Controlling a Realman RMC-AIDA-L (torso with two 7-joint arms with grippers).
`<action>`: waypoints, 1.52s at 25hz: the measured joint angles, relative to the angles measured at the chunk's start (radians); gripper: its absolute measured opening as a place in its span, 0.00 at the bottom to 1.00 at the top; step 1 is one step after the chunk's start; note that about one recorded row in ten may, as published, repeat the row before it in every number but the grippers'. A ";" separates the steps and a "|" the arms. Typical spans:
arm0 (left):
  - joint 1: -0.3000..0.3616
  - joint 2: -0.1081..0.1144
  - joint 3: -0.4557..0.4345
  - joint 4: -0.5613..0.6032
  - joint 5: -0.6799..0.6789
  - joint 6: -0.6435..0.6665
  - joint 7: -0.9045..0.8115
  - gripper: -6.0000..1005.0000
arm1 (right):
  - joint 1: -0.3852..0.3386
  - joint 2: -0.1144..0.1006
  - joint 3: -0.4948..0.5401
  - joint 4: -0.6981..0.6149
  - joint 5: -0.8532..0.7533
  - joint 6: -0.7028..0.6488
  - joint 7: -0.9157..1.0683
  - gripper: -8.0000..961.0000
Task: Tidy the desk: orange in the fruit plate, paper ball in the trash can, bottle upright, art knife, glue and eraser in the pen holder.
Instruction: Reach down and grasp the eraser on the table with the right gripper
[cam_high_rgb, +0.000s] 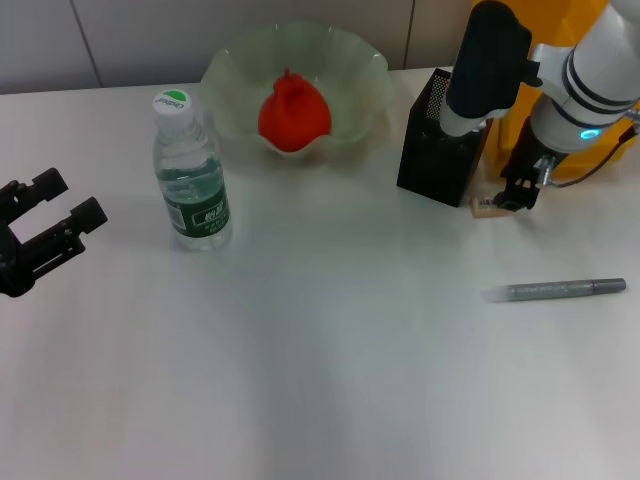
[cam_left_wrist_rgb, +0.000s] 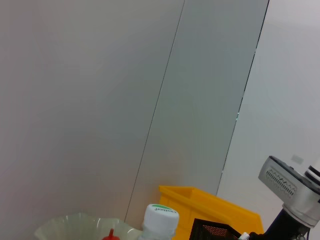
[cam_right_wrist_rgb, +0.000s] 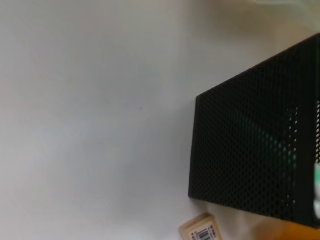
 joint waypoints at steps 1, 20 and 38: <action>0.000 0.000 0.000 0.000 0.000 0.000 0.000 0.74 | -0.005 0.001 0.001 -0.012 0.000 -0.005 -0.001 0.39; 0.002 0.000 0.000 0.000 0.002 0.000 0.001 0.74 | -0.011 0.016 0.003 0.006 0.001 0.007 -0.017 0.38; 0.003 0.000 0.000 -0.001 0.003 -0.001 0.002 0.74 | -0.004 0.012 0.002 0.048 0.001 0.047 -0.029 0.38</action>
